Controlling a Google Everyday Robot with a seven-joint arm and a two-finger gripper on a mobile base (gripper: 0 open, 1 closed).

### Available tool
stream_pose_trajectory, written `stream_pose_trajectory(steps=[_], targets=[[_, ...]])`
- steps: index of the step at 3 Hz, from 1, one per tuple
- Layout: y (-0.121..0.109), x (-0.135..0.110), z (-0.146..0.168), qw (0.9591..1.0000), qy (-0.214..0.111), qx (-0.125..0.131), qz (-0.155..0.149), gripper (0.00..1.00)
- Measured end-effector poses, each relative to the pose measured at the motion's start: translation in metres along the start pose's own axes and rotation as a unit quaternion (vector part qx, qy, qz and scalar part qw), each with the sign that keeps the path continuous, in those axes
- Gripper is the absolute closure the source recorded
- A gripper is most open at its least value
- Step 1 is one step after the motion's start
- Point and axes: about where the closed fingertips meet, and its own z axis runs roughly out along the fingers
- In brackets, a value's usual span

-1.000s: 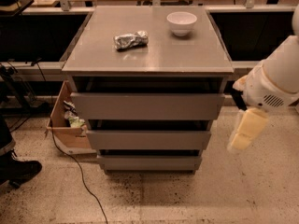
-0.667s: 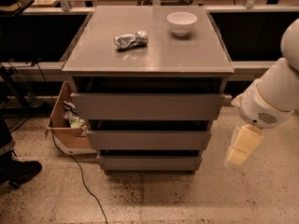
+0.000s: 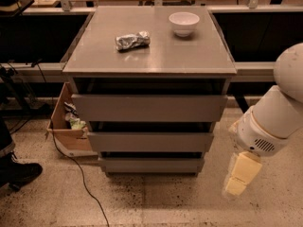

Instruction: Open bottom drawer

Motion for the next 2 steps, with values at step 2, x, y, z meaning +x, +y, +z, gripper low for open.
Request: stream_pose_trajectory(steps=[2], targets=[[0.003,0.001,0.017,1.0000,-0.002,-0.006,0.004,0.00]])
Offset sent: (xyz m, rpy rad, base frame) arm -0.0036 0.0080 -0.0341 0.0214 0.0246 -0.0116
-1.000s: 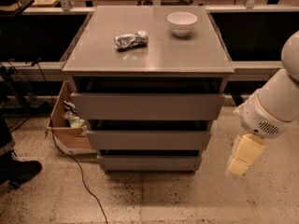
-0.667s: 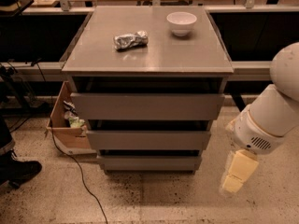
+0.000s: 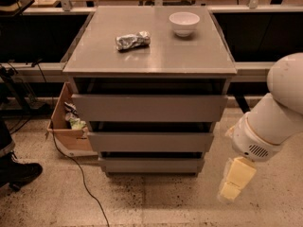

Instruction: Open bottom drawer

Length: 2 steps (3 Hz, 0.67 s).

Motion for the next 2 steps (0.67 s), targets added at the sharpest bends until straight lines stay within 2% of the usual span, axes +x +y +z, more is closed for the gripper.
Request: stream_pose_trajectory(steps=[2], targets=[[0.010,0.017,0.086,0.9994,-0.008,-0.031,0.013,0.00]])
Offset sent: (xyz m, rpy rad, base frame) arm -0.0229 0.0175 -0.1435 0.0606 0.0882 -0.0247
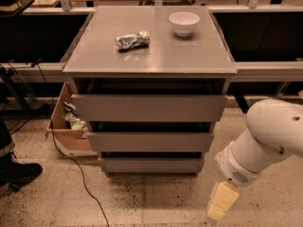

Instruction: Open bottom drawer

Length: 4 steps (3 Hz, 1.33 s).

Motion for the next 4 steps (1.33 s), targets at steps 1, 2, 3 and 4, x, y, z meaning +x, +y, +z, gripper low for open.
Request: stream_pose_trajectory(steps=[1,2,3,4], targets=[[0.009,0.012,0.054,0.9998,0.000,-0.020,0.002,0.00],[0.015,0.019,0.086,0.9995,-0.001,-0.032,0.002,0.00],[0.027,0.024,0.158,0.9978,0.000,-0.066,0.000,0.00],[0.026,0.026,0.161,0.9977,-0.004,-0.067,0.001,0.00]])
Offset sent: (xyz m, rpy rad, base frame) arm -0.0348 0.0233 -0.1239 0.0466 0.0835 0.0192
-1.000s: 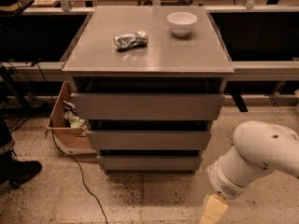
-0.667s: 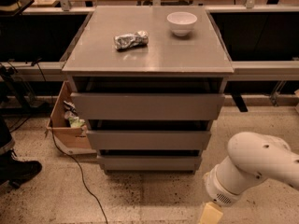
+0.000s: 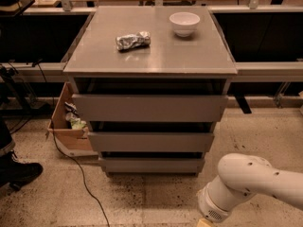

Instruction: Open bottom drawer

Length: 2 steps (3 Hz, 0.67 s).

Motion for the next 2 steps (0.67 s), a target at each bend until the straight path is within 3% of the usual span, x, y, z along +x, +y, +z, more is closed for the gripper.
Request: stream_pose_trajectory(steps=[1,2], targets=[[-0.002,0.005,0.008,0.9999,-0.012,-0.002,0.002,0.00],[-0.015,0.007,0.063,0.9987,-0.047,-0.019,0.000,0.00]])
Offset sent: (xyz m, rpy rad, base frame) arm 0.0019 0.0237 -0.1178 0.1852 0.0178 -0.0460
